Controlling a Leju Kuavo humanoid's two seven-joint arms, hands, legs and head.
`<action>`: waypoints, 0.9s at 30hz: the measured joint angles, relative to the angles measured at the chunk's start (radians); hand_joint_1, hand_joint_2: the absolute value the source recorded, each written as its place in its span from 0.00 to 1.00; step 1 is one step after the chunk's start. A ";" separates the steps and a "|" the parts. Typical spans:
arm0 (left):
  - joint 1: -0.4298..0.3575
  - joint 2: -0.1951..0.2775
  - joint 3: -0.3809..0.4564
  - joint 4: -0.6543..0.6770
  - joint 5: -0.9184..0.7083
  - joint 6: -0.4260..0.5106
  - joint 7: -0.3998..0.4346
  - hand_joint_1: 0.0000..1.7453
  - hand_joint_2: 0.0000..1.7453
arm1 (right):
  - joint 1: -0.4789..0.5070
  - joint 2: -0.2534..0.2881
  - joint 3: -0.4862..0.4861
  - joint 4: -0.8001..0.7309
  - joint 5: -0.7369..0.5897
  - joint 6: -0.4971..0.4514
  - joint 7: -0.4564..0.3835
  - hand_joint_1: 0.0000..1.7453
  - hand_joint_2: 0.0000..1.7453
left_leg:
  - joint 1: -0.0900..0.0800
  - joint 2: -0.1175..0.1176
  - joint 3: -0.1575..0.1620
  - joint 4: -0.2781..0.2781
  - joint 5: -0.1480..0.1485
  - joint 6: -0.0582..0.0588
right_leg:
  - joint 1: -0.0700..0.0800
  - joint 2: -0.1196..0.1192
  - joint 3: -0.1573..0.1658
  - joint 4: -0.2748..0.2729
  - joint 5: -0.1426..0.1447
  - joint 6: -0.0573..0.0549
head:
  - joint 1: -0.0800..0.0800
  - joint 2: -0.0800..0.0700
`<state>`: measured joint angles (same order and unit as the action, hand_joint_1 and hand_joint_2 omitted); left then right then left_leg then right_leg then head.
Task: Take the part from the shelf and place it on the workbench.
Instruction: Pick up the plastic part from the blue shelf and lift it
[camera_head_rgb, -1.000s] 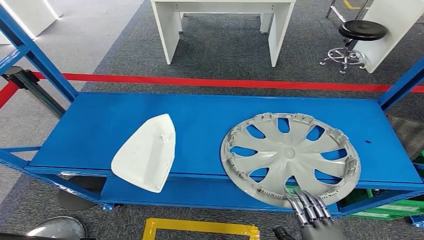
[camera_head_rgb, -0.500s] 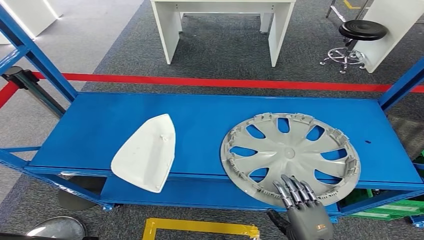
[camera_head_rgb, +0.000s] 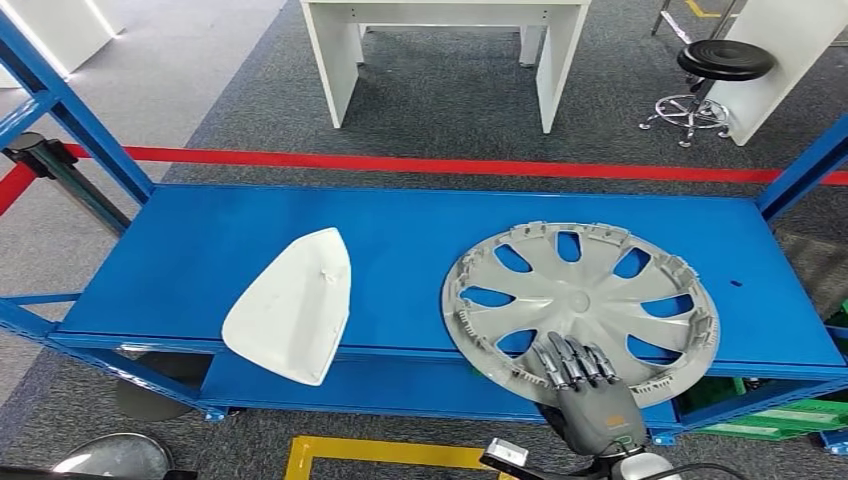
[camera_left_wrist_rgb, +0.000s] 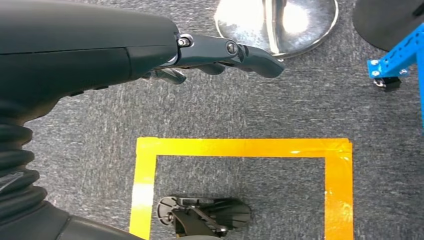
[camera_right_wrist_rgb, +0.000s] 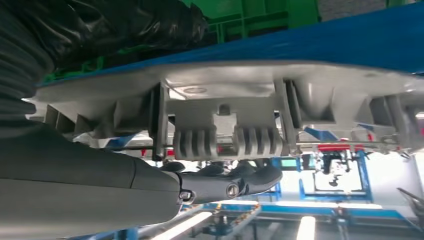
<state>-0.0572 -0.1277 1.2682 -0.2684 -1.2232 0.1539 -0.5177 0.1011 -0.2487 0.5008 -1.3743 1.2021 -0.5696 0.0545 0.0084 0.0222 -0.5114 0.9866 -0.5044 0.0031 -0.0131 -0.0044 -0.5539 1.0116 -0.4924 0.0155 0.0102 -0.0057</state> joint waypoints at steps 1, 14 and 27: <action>-0.001 0.000 -0.001 0.000 -0.001 0.000 0.000 0.00 1.00 | -0.006 0.004 -0.003 0.012 0.001 0.002 -0.001 0.25 1.00 | 0.000 0.000 0.000 0.000 0.000 0.000 | 0.000 0.000 0.000 0.000 0.000 0.000 | 0.000 0.000; -0.001 0.002 -0.002 0.004 -0.010 0.001 0.002 0.00 1.00 | -0.037 0.043 -0.031 0.082 0.013 -0.014 -0.023 1.00 1.00 | 0.000 0.001 0.004 0.000 0.000 0.000 | 0.000 0.001 0.004 0.000 0.001 0.000 | 0.000 0.000; 0.004 -0.001 0.008 0.004 0.040 -0.013 -0.002 0.00 0.00 | 0.085 0.178 -0.156 -0.122 -0.262 -0.100 -0.411 1.00 1.00 | 0.001 0.001 0.002 0.001 -0.001 0.000 | 0.001 0.001 0.002 0.000 -0.001 -0.001 | 0.000 0.000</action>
<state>-0.0536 -0.1287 1.2764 -0.2640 -1.1836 0.1407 -0.5196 0.1866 -0.0703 0.3450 -1.4960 0.9401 -0.6691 -0.3561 0.0090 0.0233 -0.5091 0.9871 -0.5050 0.0034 -0.0125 -0.0032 -0.5521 1.0117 -0.4930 0.0149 0.0100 -0.0057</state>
